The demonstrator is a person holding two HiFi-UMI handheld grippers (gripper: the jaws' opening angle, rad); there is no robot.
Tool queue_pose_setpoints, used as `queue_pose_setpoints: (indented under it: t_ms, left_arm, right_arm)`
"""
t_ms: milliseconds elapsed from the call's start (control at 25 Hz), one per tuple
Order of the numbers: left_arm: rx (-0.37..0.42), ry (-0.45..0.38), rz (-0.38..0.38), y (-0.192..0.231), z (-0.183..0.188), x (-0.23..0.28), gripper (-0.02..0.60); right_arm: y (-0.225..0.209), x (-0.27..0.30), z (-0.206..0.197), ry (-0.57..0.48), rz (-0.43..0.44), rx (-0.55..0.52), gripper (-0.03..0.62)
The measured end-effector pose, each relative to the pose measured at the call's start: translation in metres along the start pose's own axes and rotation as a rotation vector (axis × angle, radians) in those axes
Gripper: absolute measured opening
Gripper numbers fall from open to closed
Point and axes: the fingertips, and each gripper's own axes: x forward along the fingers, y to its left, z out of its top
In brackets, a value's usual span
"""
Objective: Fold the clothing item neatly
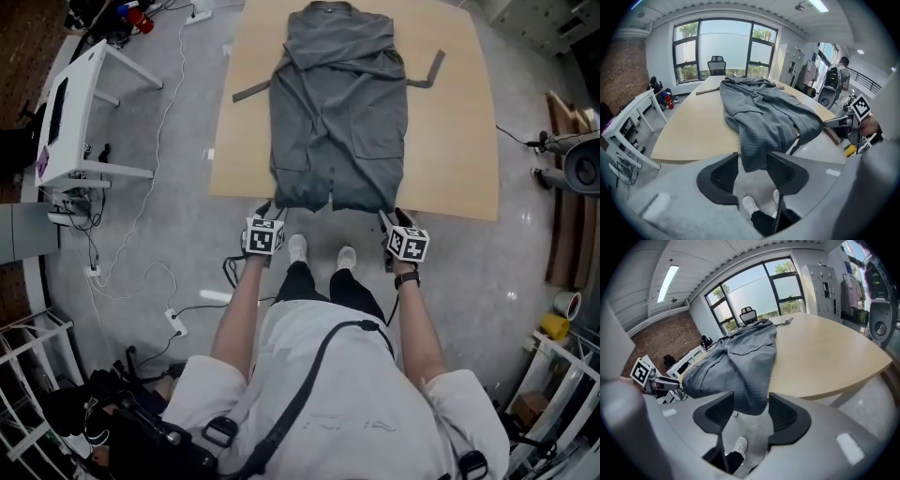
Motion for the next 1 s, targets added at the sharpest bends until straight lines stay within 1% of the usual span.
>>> queue_pose_setpoints:
  t_ms: [120, 240, 320, 440, 520, 640, 680, 720, 840, 880, 1000]
  left_arm:
    - [-0.022, 0.010, -0.009, -0.003, -0.002, 0.006, 0.198]
    - [-0.033, 0.011, -0.017, -0.005, -0.002, 0.010, 0.198]
    - [-0.035, 0.011, -0.015, -0.004, -0.001, 0.014, 0.198]
    - [-0.041, 0.025, -0.023, -0.006, -0.002, 0.022, 0.196]
    - [-0.039, 0.028, -0.017, -0.006, -0.001, 0.025, 0.193]
    - [-0.036, 0.022, 0.004, -0.004, 0.004, 0.025, 0.166]
    - [-0.034, 0.021, 0.007, -0.005, 0.005, 0.024, 0.151]
    - [-0.032, 0.020, 0.009, -0.007, 0.005, 0.024, 0.132]
    - [-0.032, 0.019, 0.000, -0.012, 0.005, 0.022, 0.049]
    - [-0.032, 0.019, -0.009, -0.015, 0.005, 0.021, 0.036]
    - [-0.033, 0.012, -0.042, -0.024, 0.009, 0.018, 0.028]
  right_arm:
    - [0.005, 0.005, -0.004, 0.019, 0.000, -0.012, 0.233]
    - [0.006, 0.008, -0.005, 0.020, -0.023, -0.004, 0.224]
    - [0.005, 0.010, -0.005, 0.016, -0.045, -0.006, 0.186]
    - [0.001, 0.010, -0.006, 0.012, -0.069, -0.017, 0.166]
    - [-0.002, 0.010, -0.006, 0.012, -0.092, -0.018, 0.141]
    - [-0.006, 0.011, -0.005, 0.014, -0.131, -0.007, 0.075]
    - [-0.007, 0.011, -0.004, 0.015, -0.139, -0.002, 0.066]
    - [-0.007, 0.011, -0.005, 0.016, -0.144, 0.001, 0.059]
    - [-0.002, 0.013, -0.006, 0.018, -0.137, -0.006, 0.035]
    - [0.000, 0.014, -0.006, 0.018, -0.130, -0.006, 0.032]
    - [0.003, 0.015, -0.006, 0.021, -0.099, 0.010, 0.031]
